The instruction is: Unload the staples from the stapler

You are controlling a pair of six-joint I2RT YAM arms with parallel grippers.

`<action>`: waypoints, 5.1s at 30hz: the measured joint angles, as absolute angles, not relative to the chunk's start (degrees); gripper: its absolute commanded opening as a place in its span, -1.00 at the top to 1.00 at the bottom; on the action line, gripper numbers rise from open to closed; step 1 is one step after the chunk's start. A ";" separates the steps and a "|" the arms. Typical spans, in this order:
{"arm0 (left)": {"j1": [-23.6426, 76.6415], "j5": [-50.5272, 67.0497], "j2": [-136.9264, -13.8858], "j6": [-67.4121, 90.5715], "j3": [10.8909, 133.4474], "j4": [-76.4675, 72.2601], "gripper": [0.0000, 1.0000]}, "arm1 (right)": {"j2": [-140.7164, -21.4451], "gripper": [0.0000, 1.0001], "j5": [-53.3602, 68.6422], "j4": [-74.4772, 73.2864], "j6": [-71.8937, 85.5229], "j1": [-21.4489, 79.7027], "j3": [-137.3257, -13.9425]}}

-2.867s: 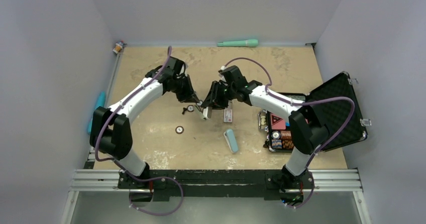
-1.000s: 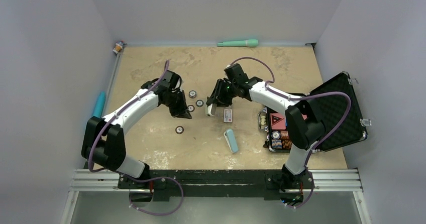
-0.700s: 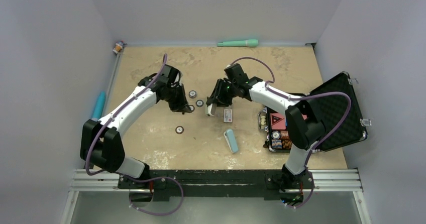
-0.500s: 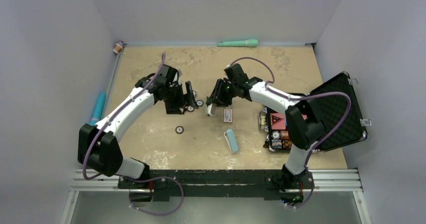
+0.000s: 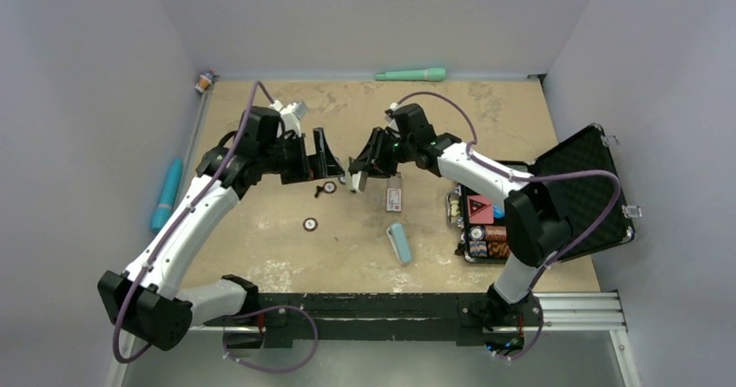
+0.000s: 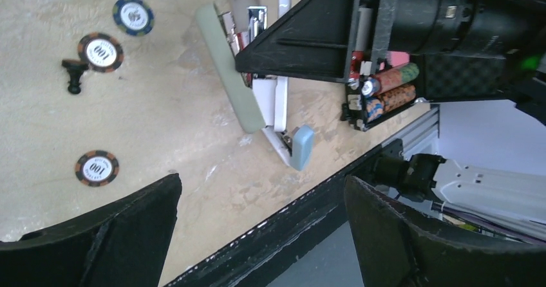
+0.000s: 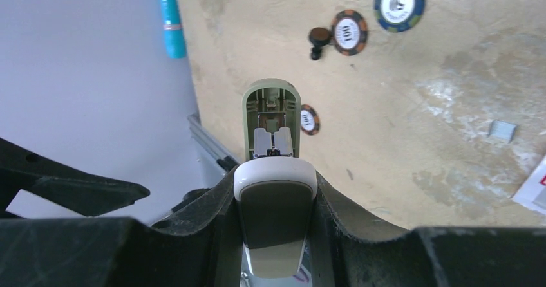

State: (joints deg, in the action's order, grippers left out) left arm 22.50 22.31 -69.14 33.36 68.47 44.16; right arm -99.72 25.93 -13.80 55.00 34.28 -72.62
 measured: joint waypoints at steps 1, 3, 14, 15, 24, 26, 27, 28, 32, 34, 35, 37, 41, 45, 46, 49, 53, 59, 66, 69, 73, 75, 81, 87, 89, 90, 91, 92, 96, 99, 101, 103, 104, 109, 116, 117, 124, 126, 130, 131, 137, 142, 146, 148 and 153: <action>22.50 22.72 -68.14 33.47 68.45 43.38 -1.00 | -98.98 1.00 26.46 -13.61 55.16 34.28 -72.62; 22.50 23.33 -65.76 34.00 67.44 40.62 -1.00 | -97.60 1.00 27.03 -13.08 55.51 34.28 -72.64; 22.13 34.46 -61.58 35.59 65.52 28.88 -0.95 | -89.45 1.00 35.57 -0.56 60.97 34.28 -72.62; 22.13 35.31 -61.58 35.79 65.84 28.38 -0.94 | -88.47 1.00 36.32 1.56 61.87 34.28 -72.62; 21.80 41.06 -60.31 41.47 69.56 20.84 -0.76 | -82.41 1.00 41.15 21.89 70.08 34.28 -72.47; 21.80 42.30 -60.18 43.70 69.69 18.02 -0.70 | -81.76 1.00 41.74 25.76 71.66 34.28 -71.50; 21.80 43.07 -60.23 44.99 69.69 16.34 -0.68 | -81.52 1.00 41.85 27.77 72.55 34.28 -70.83; 21.80 43.86 -60.34 46.30 69.67 14.57 -0.65 | -81.43 1.00 42.00 29.02 73.23 34.28 -70.39; 21.78 46.57 -61.01 50.83 69.52 7.88 -0.49 | -81.47 1.00 42.57 32.40 75.26 34.28 -69.78; 21.78 47.33 -61.34 52.18 69.52 5.69 -0.36 | -81.47 1.00 42.83 33.43 75.70 34.28 -69.78; 21.78 47.59 -61.49 52.51 69.56 5.17 -0.31 | -81.47 1.00 42.89 33.95 75.83 34.28 -69.78; 21.78 47.99 -61.65 52.69 69.65 5.21 -0.19 | -81.47 1.00 43.03 34.52 76.07 34.28 -69.78; 21.80 48.51 -62.26 52.82 69.65 5.61 -0.16 | -81.47 1.00 43.05 35.18 76.16 34.28 -69.76; 22.09 48.69 -62.76 52.80 69.67 6.13 0.00 | -81.47 1.00 43.05 35.48 76.16 34.28 -69.58; 22.24 48.69 -62.81 52.77 69.73 6.39 0.06 | -81.47 1.00 43.05 35.62 76.18 34.28 -69.34; 22.61 48.66 -62.92 52.38 70.24 7.51 0.22 | -81.47 1.00 42.98 35.92 76.49 34.28 -68.51; 22.81 48.62 -63.13 52.34 71.07 9.10 0.65 | -81.47 1.00 42.94 37.39 76.09 34.48 -68.10; 23.03 48.58 -63.79 51.37 73.06 11.86 1.00 | -81.47 0.87 42.72 39.77 76.14 34.52 -67.44; 23.03 47.22 -64.05 48.60 74.85 17.65 1.00 | -80.79 -0.97 41.78 36.73 73.65 34.87 -67.22; 23.03 45.89 -64.10 47.05 75.72 20.60 1.00 | -79.29 -0.97 39.31 28.99 69.04 34.89 -68.60; 23.03 44.23 -64.10 45.06 76.84 23.62 1.00 | -76.75 -0.97 35.38 18.94 64.29 33.74 -70.41; 23.03 42.17 -64.05 43.51 77.58 26.22 1.00 | -75.22 -0.97 33.41 14.11 62.50 32.27 -70.43; 23.05 25.61 -63.77 38.24 79.83 39.11 1.00 | -69.47 -0.97 27.40 2.31 58.76 28.97 -66.83; 23.03 0.56 -64.10 37.95 78.22 51.16 1.00 | -65.89 -0.97 23.46 -8.14 54.35 28.97 -66.83; 23.00 -7.27 -65.06 38.70 77.10 54.41 1.00 | -64.84 -0.97 22.55 -10.79 53.41 28.97 -66.67; 23.00 -10.66 -65.78 39.31 76.58 55.79 1.00 | -64.31 -0.97 21.96 -11.70 53.04 28.97 -66.43; 22.87 -13.61 -66.54 39.72 75.94 56.80 1.00 | -63.92 -0.97 21.78 -12.43 52.82 28.97 -66.15; 22.76 -15.90 -67.29 39.94 75.35 57.36 1.00 | -63.40 -0.97 21.47 -13.32 52.71 28.97 -65.63; 20.60 -21.87 -71.57 40.93 71.99 57.89 1.00 | -62.37 -0.97 20.86 -15.33 52.47 28.97 -63.96; 17.30 -22.17 -76.31 40.73 69.78 56.58 1.00 | -61.95 -0.97 20.49 -16.62 52.40 28.97 -62.98; 15.68 -21.63 -79.81 40.05 69.04 55.55 1.00 | -61.65 -0.96 20.47 -17.17 52.34 28.97 -62.61; 14.83 -21.04 -83.46 39.35 68.45 54.06 1.00 | -61.39 -0.96 20.47 -17.58 52.12 28.97 -62.54; 14.55 -20.25 -85.32 39.00 67.96 52.97 1.00 | -61.23 -0.96 20.47 -17.78 51.90 28.97 -62.54; 13.72 -16.51 -89.56 37.60 66.61 49.71 1.00 | -60.84 -0.96 20.47 -18.98 51.05 28.97 -62.52; 13.23 -14.15 -90.80 37.91 65.49 47.59 1.00 | -60.71 -0.96 19.90 -20.53 49.52 28.97 -62.50; 13.21 -13.85 -91.09 37.91 65.32 47.44 1.00 | -60.71 -0.95 19.84 -20.78 49.32 28.97 -62.50; 13.19 -12.56 -93.51 37.91 63.59 46.85 0.70 | -61.58 -0.95 18.96 -23.16 47.24 28.97 -62.52; 13.19 -12.16 -93.62 37.91 62.50 46.57 0.52 | -62.15 -0.96 18.92 -23.62 46.72 28.97 -62.52; 13.19 -12.05 -93.67 37.91 61.12 46.22 -0.40 | -62.48 -0.95 18.92 -24.80 45.95 28.97 -62.52; 13.19 -12.01 -93.67 37.95 60.90 46.24 -0.64 | -62.48 -0.95 18.92 -25.02 45.82 28.97 -62.52; 13.15 -11.68 -90.98 38.37 59.51 46.13 -1.00 | -62.50 -0.93 17.74 -27.31 43.57 28.97 -62.54; 13.15 -11.68 -84.16 37.78 59.40 46.59 -1.00 | -63.11 -0.92 13.72 -31.75 39.27 29.23 -62.54; 13.15 -10.63 -78.85 37.19 59.35 47.75 -1.00 | -65.39 -0.93 9.50 -34.87 36.38 31.79 -62.57; 13.15 -9.17 -75.61 37.15 59.07 47.99 -1.00 | -67.37 -0.93 7.86 -36.36 35.38 34.35 -62.70; 13.15 -5.06 -68.29 37.23 57.21 48.34 -1.00 | -72.51 -0.92 3.18 -39.31 33.98 40.53 -62.78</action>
State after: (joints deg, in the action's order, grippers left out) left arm 13.15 -5.06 -68.29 37.23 57.21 48.34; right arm -72.51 3.18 -39.31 33.98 40.53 -62.78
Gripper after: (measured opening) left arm 0.997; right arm 0.964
